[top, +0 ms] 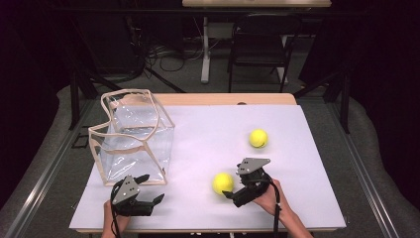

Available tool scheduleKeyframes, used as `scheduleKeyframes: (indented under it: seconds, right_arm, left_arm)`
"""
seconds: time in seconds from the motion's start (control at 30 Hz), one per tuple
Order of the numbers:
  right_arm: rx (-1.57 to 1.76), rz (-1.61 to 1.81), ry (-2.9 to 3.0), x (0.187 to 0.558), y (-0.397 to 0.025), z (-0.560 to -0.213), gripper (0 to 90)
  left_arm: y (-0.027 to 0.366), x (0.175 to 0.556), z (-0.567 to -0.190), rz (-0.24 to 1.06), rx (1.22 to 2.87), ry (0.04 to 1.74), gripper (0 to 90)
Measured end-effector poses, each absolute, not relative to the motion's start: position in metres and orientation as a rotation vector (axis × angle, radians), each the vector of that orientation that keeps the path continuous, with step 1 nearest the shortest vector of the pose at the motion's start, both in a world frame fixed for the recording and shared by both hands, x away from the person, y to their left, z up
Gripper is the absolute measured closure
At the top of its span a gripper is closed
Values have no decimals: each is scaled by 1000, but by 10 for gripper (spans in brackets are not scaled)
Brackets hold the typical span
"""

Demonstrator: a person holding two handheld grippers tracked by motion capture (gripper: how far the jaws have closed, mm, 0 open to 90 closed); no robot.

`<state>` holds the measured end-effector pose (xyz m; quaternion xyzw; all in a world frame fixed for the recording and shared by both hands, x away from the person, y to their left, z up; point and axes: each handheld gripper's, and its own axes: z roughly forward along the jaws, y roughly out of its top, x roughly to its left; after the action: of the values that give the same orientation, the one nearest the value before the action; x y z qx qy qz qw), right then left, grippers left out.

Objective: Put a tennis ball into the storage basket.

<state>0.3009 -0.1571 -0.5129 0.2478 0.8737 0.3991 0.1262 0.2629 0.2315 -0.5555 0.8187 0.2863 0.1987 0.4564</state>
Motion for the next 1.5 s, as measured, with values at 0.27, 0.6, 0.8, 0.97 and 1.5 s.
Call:
scheduleKeyframes:
  seconds: [0.27,0.6,0.8,0.97,1.5]
  right_arm:
    - [728,1124,2573,306,-148,-518,0]
    - [749,1138,2600,310,-142,-526,0]
    - [769,1142,2605,313,-141,-532,0]
    - [746,1145,2622,314,-139,-534,0]
    - [741,1087,2640,313,-133,-543,155]
  left_arm:
    - [231,262,-556,489,2021,707,160]
    - [232,263,-556,490,2022,704,160]
    - [232,263,-556,487,2024,702,160]
    - [233,263,-557,486,2025,706,160]
    - [232,262,-556,486,2031,703,160]
